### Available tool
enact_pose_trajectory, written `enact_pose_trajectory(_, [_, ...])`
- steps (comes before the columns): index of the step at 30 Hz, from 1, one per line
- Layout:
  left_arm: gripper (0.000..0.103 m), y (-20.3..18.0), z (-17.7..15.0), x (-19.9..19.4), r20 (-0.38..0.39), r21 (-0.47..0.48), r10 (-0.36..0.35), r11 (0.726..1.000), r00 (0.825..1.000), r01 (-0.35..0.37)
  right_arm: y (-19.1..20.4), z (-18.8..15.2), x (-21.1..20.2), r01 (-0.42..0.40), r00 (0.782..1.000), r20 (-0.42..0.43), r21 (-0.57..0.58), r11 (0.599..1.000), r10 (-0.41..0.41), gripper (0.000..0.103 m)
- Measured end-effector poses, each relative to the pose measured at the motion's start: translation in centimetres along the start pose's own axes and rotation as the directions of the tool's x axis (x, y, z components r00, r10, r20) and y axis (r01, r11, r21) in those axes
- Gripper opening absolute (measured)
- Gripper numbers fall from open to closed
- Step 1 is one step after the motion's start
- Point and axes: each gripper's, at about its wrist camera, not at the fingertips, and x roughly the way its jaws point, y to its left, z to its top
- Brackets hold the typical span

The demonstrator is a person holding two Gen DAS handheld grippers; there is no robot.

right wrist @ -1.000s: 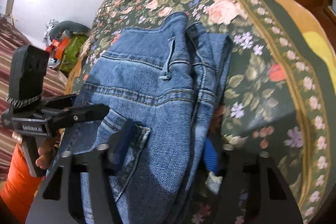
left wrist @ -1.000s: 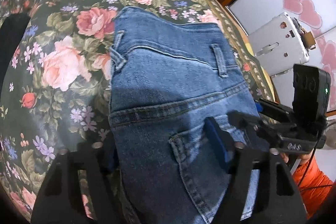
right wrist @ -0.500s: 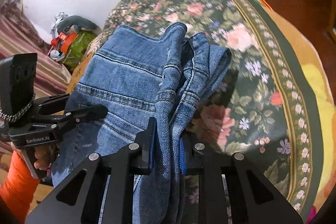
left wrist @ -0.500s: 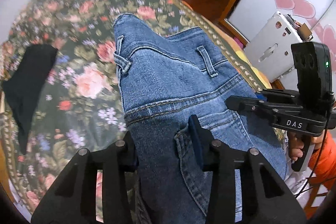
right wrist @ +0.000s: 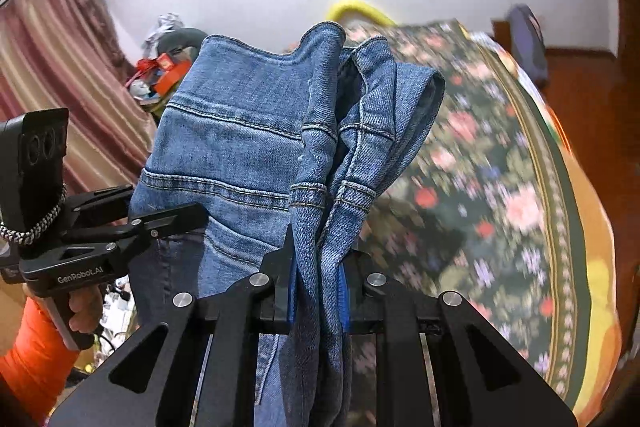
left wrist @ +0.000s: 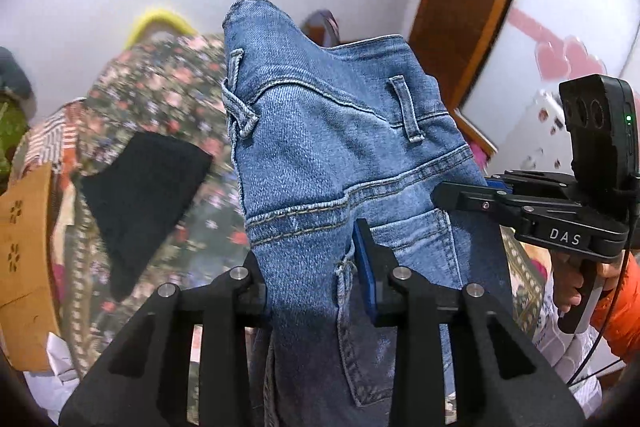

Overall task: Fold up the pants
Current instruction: 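Lift the jeans with both grippers and fold them in half over themselves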

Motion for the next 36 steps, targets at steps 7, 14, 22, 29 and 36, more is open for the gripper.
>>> enact_pose_trajectory(7, [0.032, 4.8, 1.5, -2.7, 0.09, -0.047, 0.076, 0.996, 0.993, -0.072, 3.8, 4.2, 2.7, -0.021, 0.999, 0.033, -0.087, 0.996, 0.024, 0.014])
enact_pose_trajectory(14, [0.032, 10.9, 4.0, -2.7, 0.138, -0.117, 0.14, 0.985, 0.981, -0.124, 6.2, 8.8, 7.3, -0.058, 0.997, 0.051, -0.117, 0.991, 0.064, 0.014])
enact_pose_trajectory(22, [0.032, 19.2, 6.2, 1.5, 0.123, -0.234, 0.158, 0.964, 0.98, -0.126, 7.7, 13.3, 15.0, -0.059, 0.998, 0.008, -0.149, 0.987, 0.061, 0.014])
enact_pose_trajectory(29, [0.032, 24.9, 6.6, 7.5, 0.083, -0.304, 0.195, 0.939, 0.977, -0.162, 7.4, 16.2, 23.1, -0.047, 0.996, -0.077, -0.168, 0.985, 0.034, 0.014])
enact_pose_trajectory(36, [0.032, 30.6, 4.0, 14.5, 0.005, -0.443, 0.142, 0.888, 0.99, -0.125, 7.1, 16.6, 30.7, -0.013, 0.982, -0.188, -0.201, 0.98, -0.026, 0.014])
